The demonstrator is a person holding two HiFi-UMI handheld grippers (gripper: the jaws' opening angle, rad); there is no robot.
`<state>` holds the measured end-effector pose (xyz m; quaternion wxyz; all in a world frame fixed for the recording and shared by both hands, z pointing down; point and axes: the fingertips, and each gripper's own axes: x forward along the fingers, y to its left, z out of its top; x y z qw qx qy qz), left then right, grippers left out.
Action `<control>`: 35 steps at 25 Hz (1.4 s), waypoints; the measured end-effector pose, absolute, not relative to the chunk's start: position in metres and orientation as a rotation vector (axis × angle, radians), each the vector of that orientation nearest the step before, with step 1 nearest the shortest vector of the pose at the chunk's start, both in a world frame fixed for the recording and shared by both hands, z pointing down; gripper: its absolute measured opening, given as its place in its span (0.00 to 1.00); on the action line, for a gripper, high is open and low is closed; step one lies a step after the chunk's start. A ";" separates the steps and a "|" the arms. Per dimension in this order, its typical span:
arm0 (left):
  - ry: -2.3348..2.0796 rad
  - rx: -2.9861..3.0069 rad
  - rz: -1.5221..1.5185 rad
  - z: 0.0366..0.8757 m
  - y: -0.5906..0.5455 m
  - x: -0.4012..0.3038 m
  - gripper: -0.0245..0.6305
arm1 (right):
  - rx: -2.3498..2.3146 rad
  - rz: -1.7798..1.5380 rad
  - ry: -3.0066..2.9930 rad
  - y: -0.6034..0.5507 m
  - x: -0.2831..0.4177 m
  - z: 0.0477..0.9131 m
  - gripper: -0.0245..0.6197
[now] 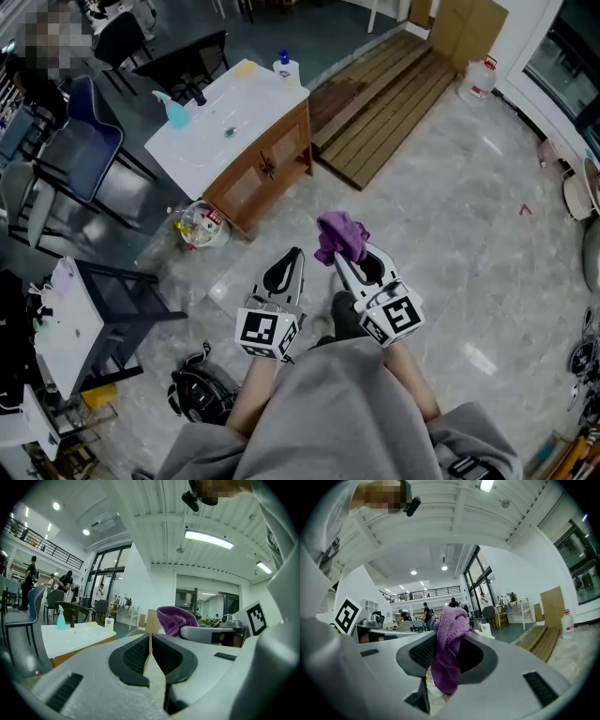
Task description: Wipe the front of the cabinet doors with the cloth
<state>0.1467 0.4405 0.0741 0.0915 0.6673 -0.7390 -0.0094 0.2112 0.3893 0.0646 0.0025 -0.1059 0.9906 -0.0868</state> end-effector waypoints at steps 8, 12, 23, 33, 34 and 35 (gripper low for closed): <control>-2.193 1.964 -0.030 0.086 0.401 0.102 0.07 | -0.324 -0.281 3.115 0.347 0.164 0.074 0.22; -2.190 1.958 -0.022 0.089 0.376 0.080 0.07 | -0.319 -0.290 3.120 0.321 0.142 0.077 0.22; -2.193 1.909 0.008 0.097 0.314 0.031 0.07 | -0.279 -0.351 3.126 0.252 0.089 0.086 0.22; -2.186 1.848 0.046 0.110 0.261 -0.004 0.07 | -0.223 -0.426 3.145 0.199 0.048 0.100 0.22; -2.185 1.845 0.049 0.112 0.255 -0.006 0.07 | -0.219 -0.434 3.147 0.193 0.045 0.102 0.22; -2.183 1.841 0.053 0.113 0.250 -0.009 0.07 | -0.215 -0.441 3.149 0.188 0.042 0.104 0.22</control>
